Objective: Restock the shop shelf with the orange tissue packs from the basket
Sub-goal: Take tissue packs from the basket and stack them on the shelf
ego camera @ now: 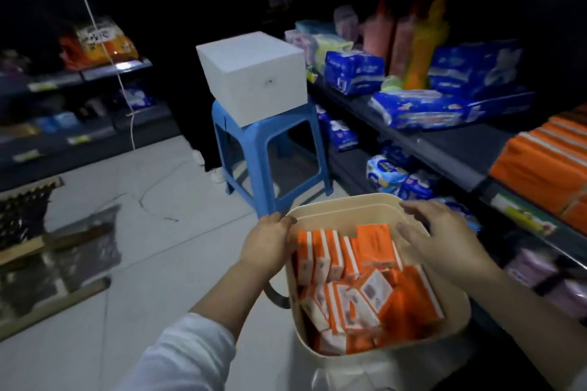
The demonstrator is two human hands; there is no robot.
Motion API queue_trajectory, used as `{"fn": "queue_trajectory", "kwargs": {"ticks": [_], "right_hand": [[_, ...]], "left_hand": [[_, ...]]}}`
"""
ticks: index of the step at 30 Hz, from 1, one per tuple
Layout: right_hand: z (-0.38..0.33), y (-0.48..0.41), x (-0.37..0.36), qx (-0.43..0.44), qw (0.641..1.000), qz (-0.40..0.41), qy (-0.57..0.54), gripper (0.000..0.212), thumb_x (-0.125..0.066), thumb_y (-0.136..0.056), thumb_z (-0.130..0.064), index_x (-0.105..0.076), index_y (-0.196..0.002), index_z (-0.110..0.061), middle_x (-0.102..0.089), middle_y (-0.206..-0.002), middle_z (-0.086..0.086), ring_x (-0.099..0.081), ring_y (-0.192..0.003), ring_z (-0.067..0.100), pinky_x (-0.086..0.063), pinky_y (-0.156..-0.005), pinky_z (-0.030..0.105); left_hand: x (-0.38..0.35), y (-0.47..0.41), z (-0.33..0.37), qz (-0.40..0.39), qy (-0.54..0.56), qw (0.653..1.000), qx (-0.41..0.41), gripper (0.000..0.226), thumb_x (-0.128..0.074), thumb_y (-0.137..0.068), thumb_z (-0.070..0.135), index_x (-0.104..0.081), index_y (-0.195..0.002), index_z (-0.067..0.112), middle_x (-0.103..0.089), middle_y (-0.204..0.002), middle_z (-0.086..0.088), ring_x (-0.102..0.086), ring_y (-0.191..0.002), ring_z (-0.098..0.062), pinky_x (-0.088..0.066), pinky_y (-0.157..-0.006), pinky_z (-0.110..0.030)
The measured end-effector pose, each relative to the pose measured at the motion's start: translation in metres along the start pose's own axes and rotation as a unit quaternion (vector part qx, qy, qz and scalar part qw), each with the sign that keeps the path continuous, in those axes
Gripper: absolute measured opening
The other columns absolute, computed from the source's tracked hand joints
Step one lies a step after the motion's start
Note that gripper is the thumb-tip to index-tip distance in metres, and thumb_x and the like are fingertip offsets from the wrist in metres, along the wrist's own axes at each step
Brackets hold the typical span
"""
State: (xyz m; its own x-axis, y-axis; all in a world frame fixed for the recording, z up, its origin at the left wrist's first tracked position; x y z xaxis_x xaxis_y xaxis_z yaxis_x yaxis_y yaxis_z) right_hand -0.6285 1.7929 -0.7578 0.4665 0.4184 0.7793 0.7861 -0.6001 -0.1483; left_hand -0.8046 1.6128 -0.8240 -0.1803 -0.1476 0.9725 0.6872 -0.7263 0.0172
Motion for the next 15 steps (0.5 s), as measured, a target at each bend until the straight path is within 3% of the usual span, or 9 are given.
{"fn": "queue_trajectory", "kwargs": {"ticks": [7,11,15], "right_hand": [[0.041,-0.014,-0.060,-0.048,0.998,-0.035,0.002,0.038,-0.070,-0.080,-0.008,-0.063,-0.117,-0.005,-0.061,-0.112,0.012,-0.057,-0.104,0.027,-0.032,-0.085,0.021],[0.061,-0.019,-0.078,-0.072,0.994,-0.073,0.022,0.044,-0.069,-0.081,-0.012,-0.059,-0.123,-0.006,-0.058,-0.117,0.016,-0.055,-0.108,0.030,-0.039,-0.094,0.035],[0.075,-0.023,-0.082,-0.090,0.992,-0.075,0.036,0.045,-0.067,-0.083,-0.015,-0.057,-0.125,-0.006,-0.057,-0.123,0.017,-0.053,-0.114,0.031,-0.040,-0.099,0.041]], "left_hand": [[-0.060,-0.025,-0.015,-0.056,0.046,0.997,0.032,0.022,-0.058,-0.086,0.024,-0.060,-0.107,0.018,-0.062,-0.107,-0.005,-0.056,-0.104,-0.025,-0.049,-0.085,-0.037],[-0.102,-0.037,-0.006,-0.102,0.106,0.987,0.063,0.047,-0.055,-0.088,0.039,-0.046,-0.131,0.023,-0.054,-0.126,-0.005,-0.053,-0.114,-0.026,-0.047,-0.095,-0.042],[-0.132,-0.046,0.007,-0.123,0.107,0.981,0.103,0.068,-0.056,-0.088,0.041,-0.028,-0.145,0.016,-0.032,-0.147,-0.010,-0.036,-0.130,-0.030,-0.032,-0.108,-0.041]]}}
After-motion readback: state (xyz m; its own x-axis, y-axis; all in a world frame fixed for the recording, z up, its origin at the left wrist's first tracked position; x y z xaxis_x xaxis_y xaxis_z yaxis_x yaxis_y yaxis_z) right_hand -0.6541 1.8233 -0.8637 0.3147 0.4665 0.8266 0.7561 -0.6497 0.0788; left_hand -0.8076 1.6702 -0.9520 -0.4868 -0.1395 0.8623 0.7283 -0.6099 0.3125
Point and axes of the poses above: each hand's wrist, its own y-axis away from the middle knuckle, its own x-axis out of the back of the hand, z = x × y, the point moved 10 cm from there along -y, towards the middle knuckle
